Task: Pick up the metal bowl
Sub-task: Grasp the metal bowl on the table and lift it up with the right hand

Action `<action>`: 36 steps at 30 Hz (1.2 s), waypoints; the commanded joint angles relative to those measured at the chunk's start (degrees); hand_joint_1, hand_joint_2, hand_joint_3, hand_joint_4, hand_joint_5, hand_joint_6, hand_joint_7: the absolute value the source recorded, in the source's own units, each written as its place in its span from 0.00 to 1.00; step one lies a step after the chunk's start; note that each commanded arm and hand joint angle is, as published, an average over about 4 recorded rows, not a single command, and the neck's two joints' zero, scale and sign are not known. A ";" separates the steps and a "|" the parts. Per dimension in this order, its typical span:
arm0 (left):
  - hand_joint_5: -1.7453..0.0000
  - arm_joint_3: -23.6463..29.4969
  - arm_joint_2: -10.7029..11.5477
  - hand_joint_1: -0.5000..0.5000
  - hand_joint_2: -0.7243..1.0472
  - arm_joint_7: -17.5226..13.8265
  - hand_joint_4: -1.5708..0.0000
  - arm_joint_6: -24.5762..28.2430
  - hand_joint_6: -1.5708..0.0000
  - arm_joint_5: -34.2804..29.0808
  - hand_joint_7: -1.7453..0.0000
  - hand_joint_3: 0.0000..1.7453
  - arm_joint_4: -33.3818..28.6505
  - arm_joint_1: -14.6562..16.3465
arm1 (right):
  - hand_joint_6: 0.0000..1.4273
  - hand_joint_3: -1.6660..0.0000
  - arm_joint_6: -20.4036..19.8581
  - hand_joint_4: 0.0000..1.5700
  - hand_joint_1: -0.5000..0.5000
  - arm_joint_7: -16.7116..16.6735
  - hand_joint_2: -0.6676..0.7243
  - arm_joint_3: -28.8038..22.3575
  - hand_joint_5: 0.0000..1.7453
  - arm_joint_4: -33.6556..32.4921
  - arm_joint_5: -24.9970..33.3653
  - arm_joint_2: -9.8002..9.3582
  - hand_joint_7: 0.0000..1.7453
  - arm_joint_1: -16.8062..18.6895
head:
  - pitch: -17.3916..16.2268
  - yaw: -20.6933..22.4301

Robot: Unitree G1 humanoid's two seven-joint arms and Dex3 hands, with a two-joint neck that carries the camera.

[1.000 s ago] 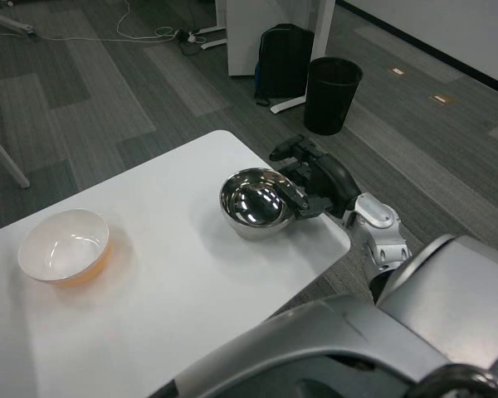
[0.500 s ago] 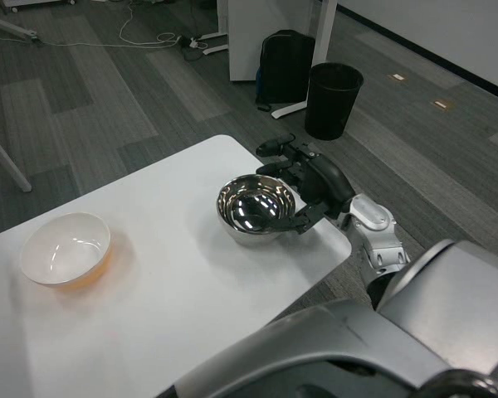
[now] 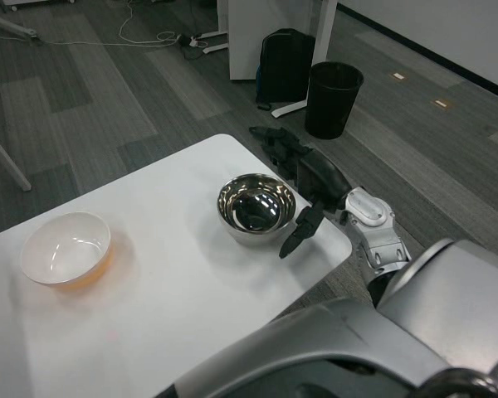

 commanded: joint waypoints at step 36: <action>1.00 -0.61 -0.16 0.00 0.05 -0.16 1.00 -0.13 1.00 -0.12 1.00 0.00 -0.33 -0.63 | 0.41 0.67 -22.42 0.21 0.04 -11.94 0.31 14.87 0.49 21.59 -0.30 -1.71 0.87 -4.71 | -2.10 1.95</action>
